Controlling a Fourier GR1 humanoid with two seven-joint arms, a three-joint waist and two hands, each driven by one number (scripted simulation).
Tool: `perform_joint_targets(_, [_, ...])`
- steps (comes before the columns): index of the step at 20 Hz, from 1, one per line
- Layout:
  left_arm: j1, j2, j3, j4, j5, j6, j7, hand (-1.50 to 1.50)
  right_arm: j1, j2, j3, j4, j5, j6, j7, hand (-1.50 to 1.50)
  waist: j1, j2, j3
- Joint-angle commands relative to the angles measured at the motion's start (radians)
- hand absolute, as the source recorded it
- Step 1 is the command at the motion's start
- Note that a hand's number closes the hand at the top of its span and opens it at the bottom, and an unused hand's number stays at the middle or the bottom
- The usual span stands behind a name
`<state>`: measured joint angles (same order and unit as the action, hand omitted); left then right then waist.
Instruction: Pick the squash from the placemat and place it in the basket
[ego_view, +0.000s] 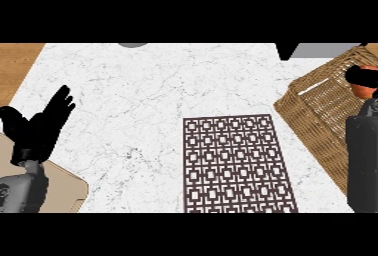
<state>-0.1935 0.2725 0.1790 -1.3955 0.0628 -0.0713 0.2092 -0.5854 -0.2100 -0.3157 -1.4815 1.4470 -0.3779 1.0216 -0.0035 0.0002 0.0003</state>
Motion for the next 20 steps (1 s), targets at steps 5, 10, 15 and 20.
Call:
perform_joint_targets(5, [-0.002, -0.021, -0.012, -0.039, -0.005, 0.003, 0.04, 0.0, 0.04, -0.035, -0.059, 0.101, -0.138, -0.148, -0.088, -1.5, 0.008, 0.001, 0.0])
perform_joint_targets(10, [0.024, -0.037, -0.025, 0.022, -0.037, -0.002, -0.049, 0.0, 0.057, -0.04, -0.065, -0.063, -0.149, -0.132, -0.061, -1.5, 0.001, 0.0, -0.001])
perform_joint_targets(15, [-0.004, 0.007, 0.02, -0.009, 0.004, -0.011, 0.032, 0.0, 0.114, 0.006, -0.177, -0.219, -0.15, -0.297, -0.017, -1.5, -0.009, -0.004, 0.0])
perform_joint_targets(20, [0.018, -0.028, -0.014, -0.05, -0.036, 0.033, 0.041, 0.0, 0.303, 0.037, -0.25, -0.505, -0.348, -0.268, -0.059, -1.5, -0.027, -0.01, 0.001])
